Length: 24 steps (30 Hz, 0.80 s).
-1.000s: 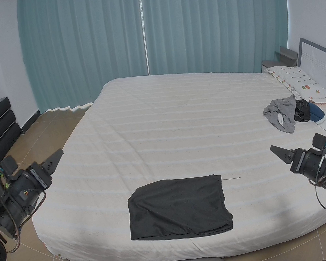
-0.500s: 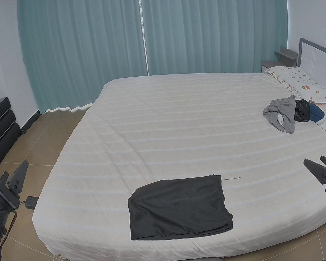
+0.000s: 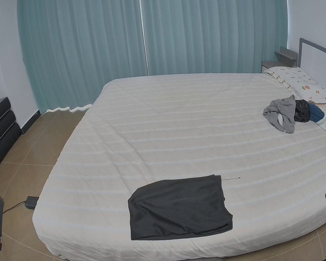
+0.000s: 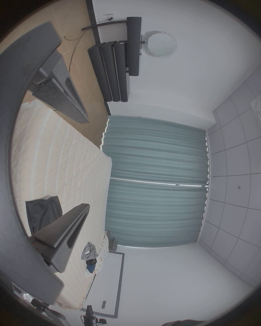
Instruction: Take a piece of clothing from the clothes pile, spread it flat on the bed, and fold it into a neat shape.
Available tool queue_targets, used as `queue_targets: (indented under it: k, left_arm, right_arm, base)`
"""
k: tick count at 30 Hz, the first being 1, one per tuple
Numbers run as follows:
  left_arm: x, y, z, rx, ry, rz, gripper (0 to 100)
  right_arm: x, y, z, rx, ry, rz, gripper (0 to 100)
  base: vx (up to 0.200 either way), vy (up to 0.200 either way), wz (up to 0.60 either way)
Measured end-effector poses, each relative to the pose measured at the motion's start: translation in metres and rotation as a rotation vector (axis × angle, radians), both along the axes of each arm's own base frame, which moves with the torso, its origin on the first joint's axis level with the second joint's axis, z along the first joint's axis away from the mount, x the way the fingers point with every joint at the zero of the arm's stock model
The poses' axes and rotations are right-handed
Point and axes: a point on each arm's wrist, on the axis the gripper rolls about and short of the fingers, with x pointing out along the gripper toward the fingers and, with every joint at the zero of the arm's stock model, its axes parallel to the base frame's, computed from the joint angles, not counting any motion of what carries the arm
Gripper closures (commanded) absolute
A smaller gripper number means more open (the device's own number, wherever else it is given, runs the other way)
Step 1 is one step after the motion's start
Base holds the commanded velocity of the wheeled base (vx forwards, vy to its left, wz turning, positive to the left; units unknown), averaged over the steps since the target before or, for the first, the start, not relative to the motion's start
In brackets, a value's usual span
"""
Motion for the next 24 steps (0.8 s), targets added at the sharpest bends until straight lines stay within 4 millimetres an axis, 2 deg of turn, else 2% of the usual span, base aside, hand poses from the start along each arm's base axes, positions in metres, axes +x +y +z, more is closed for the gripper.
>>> queue_targets:
  k: [6, 13, 17, 24]
  left_arm:
    - [-0.020, 0.002, -0.010, 0.026, 0.027, 0.062, 0]
    - [-0.044, 0.001, -0.019, 0.076, -0.029, 0.158, 0]
    - [-0.051, 0.000, -0.022, 0.098, -0.061, 0.182, 0]
    - [-0.058, 0.000, -0.028, 0.107, -0.113, 0.171, 0]
  right_arm:
    - [-0.029, 0.000, -0.004, -0.061, 0.030, 0.003, 0]
    - [-0.053, 0.000, -0.007, -0.112, -0.077, 0.014, 0]
    - [-0.060, 0.000, -0.014, -0.149, -0.121, 0.011, 0]
    - [-0.061, -0.001, -0.023, -0.178, -0.166, -0.032, 0]
  base:
    - [0.000, 0.000, 0.00]
    - [0.000, 0.000, 0.00]
    - [0.000, 0.000, 0.00]
    - [0.000, 0.000, 0.00]
